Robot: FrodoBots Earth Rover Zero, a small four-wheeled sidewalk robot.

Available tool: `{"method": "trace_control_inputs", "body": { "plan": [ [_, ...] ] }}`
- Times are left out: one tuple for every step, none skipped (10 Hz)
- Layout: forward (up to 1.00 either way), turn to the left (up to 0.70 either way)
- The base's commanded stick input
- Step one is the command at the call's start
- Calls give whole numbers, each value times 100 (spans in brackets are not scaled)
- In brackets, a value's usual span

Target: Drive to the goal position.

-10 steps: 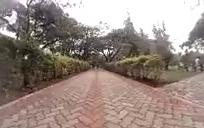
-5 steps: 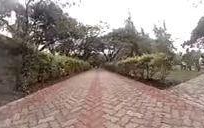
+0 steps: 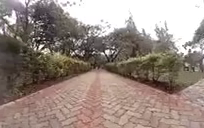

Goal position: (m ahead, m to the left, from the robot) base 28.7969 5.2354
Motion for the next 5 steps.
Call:
{"method": "trace_control_inputs", "body": {
  "plan": [
    [70,0],
    [70,0],
    [70,0],
    [70,0],
    [70,0]
  ]
}}
